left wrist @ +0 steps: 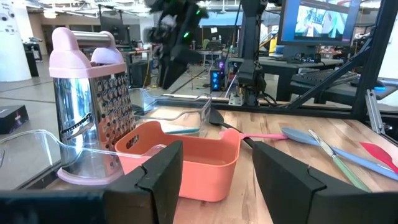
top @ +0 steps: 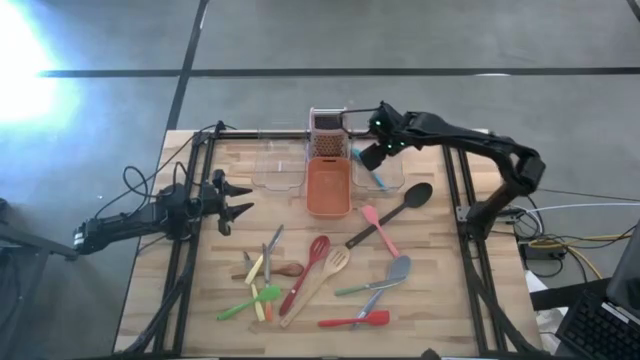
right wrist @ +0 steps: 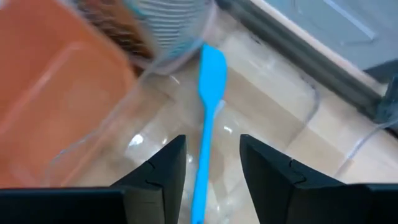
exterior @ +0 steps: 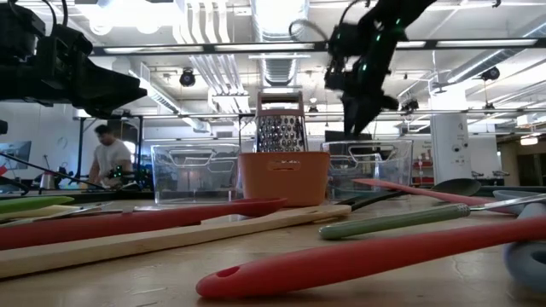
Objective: Pick & Place Kitchen Items
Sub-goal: Put the green table knife into the orange bin
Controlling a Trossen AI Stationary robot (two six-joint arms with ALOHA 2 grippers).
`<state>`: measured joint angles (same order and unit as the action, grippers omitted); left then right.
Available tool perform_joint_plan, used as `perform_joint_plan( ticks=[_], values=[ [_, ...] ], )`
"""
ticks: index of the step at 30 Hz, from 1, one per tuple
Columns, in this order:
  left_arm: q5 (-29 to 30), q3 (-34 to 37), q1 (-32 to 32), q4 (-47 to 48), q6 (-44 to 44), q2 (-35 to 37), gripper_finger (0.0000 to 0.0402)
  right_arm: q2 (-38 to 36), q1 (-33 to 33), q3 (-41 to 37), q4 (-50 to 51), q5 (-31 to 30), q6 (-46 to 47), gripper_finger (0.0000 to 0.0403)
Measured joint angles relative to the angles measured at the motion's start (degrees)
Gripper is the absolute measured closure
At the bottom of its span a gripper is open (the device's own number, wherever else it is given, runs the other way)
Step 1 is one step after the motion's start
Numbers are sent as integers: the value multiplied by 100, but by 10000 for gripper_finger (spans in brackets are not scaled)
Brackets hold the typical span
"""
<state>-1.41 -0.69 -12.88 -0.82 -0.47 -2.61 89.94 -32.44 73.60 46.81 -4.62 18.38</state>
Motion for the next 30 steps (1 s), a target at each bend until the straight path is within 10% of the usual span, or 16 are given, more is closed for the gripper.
perform_joint_plan(
  ticks=[13, 30],
  values=[
    [-1, 0, 0, -2, 2, -1, 204, -1237, 2121, -142, 60, 13, -116, 291],
    [-2, 0, 2, 0, 0, -2, 204, -590, 5191, -216, -314, -128, 1319, 325]
  ],
)
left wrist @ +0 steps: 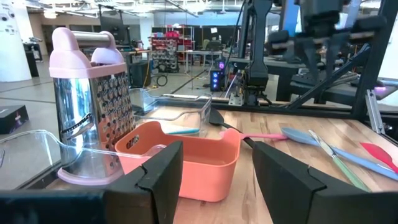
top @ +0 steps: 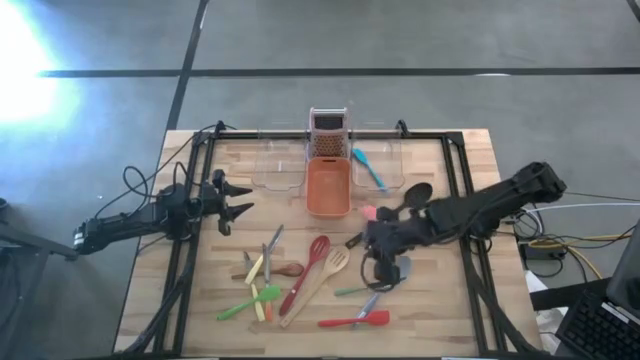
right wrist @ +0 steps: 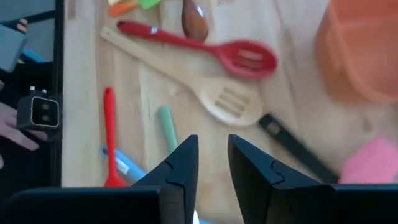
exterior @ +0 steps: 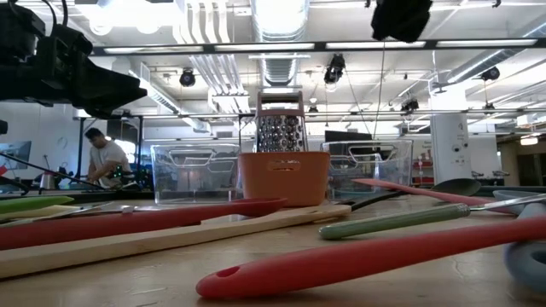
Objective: Pick & Place Kitchen Items
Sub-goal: Put the green table knife into the orange bin
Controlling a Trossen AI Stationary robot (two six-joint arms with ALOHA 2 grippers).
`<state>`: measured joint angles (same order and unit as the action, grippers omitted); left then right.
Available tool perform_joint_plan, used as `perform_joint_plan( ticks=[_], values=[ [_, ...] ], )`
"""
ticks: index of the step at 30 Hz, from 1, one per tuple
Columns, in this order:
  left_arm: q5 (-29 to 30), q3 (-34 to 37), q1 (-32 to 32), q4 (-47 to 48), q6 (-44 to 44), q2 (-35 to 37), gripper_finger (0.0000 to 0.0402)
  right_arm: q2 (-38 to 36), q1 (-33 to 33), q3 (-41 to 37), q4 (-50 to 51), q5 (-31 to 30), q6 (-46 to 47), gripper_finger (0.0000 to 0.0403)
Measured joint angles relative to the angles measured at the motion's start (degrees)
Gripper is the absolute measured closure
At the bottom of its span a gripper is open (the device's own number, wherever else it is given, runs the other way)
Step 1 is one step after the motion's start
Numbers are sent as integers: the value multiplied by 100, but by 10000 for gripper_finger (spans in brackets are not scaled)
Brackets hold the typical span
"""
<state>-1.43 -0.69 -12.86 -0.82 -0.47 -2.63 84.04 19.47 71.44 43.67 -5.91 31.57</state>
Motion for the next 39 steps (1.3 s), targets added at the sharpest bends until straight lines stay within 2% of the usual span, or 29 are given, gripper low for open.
perform_joint_plan(
  ticks=[4, 8, 16, 24, 29, 39],
  values=[
    [0, 0, 0, 0, 2, 0, 204, 365, 101, -2, 242, 132, 558, 318],
    [0, 0, -2, -2, 0, 2, 204, 790, 107, -7, 274, 554, 794, 293],
    [0, 0, 0, -1, 0, 2, 204, 1623, 105, 121, 270, 1301, 765, 243],
    [2, 0, 0, -2, 1, 0, 204, 2099, 105, 243, 226, 1436, 709, 214],
    [2, 1, -2, -2, 1, 2, 204, 2294, 123, 243, 154, 1704, 524, 207],
    [0, 2, 0, -1, 1, 0, 204, 2384, 154, 240, -44, 1700, 411, 216]
  ],
)
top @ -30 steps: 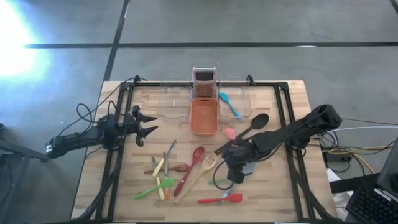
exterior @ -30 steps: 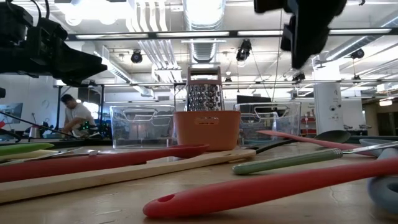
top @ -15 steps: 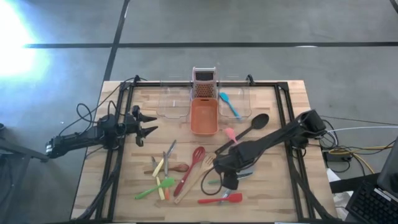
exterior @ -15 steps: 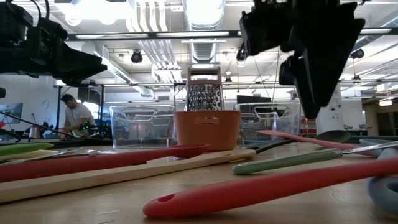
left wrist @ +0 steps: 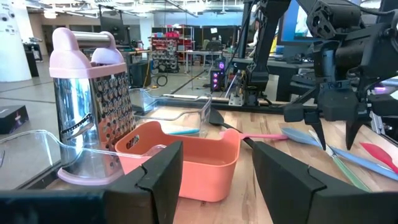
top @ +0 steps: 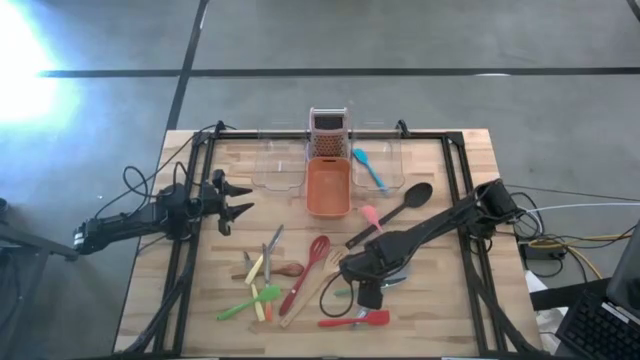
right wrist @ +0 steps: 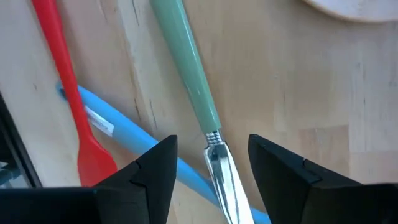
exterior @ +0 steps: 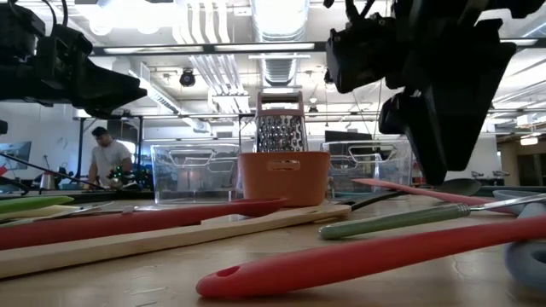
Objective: Pick & Place Kitchen Items
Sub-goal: Put the green table knife into the orange bin
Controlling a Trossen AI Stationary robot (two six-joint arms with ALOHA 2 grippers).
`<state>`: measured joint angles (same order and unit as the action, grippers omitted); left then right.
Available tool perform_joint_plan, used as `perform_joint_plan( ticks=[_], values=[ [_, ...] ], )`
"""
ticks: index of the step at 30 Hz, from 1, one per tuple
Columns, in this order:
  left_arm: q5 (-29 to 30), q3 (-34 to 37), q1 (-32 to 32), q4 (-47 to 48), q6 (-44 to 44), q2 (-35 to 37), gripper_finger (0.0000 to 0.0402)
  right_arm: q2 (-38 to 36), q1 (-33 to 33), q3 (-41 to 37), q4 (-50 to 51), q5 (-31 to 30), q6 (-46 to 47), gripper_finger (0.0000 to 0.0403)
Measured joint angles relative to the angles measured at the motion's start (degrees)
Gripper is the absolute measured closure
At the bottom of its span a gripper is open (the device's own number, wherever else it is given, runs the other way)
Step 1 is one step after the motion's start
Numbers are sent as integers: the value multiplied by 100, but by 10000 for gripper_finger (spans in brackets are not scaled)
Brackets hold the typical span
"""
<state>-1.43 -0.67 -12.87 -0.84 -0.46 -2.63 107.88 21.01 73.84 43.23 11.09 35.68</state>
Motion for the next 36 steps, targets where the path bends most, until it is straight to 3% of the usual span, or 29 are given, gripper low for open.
perform_joint_plan(
  ticks=[10, 18, 23, 30, 36],
  values=[
    [1, 0, 1, -1, 1, 1, 204, 531, 144, 88, -138, -27, -439, 223],
    [0, 1, -2, -1, -1, -4, 204, 1046, 220, 575, 417, -201, -720, 233],
    [0, 0, 0, -1, -1, -9, 204, 1073, 241, 665, 598, -486, -736, 270],
    [0, 1, -2, -1, 2, -9, 204, 964, 235, 641, 633, -532, -693, 365],
    [0, 1, 0, -1, 1, -10, 204, 674, 222, 661, 1223, -536, -498, 369]
  ],
)
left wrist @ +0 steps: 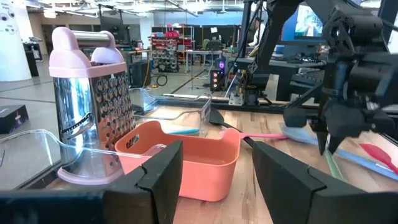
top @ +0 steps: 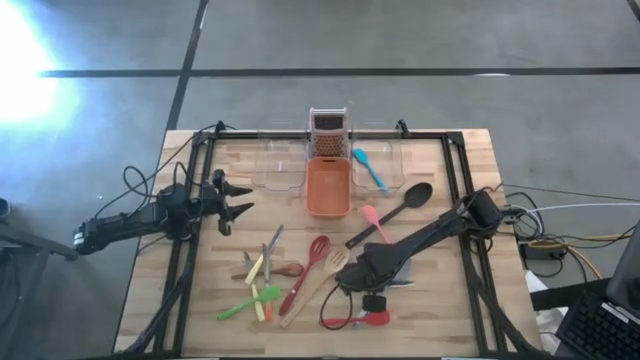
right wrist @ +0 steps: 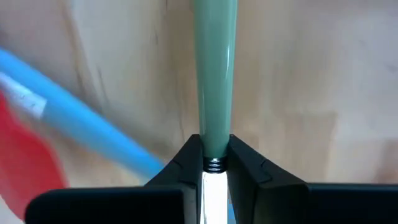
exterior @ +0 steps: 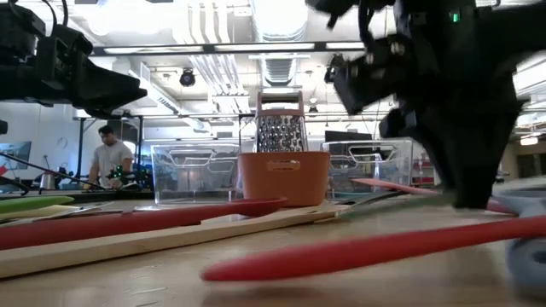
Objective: Pick & Place Kitchen Items
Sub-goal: Put the green table knife into the orange bin
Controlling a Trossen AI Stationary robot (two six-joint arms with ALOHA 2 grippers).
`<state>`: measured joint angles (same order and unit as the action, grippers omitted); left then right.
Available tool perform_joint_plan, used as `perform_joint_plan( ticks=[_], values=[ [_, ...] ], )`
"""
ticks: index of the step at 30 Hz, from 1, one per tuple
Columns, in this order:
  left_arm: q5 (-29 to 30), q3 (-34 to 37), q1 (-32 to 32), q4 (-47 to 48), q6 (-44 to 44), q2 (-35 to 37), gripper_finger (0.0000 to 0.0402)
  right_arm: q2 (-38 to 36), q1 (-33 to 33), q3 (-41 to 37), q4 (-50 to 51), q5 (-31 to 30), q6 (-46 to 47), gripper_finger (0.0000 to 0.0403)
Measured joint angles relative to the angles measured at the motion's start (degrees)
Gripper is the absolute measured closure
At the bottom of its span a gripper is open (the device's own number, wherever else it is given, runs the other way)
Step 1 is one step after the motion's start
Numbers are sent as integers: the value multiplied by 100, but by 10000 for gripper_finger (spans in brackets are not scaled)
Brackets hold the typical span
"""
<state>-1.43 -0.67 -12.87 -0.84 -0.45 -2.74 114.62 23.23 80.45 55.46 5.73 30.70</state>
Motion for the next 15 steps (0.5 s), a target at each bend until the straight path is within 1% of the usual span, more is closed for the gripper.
perform_joint_plan(
  ticks=[3, 8, 15],
  values=[
    [2, 0, -1, 0, -1, -1, 204, -219, -25, 111, 323, -93, 58, 369],
    [0, 0, 1, -4, 1, -1, 204, -680, -150, 318, 461, -412, 206, 369],
    [0, 0, 0, -10, -1, -3, 204, -1374, -703, 505, 422, -703, 694, 369]
  ],
)
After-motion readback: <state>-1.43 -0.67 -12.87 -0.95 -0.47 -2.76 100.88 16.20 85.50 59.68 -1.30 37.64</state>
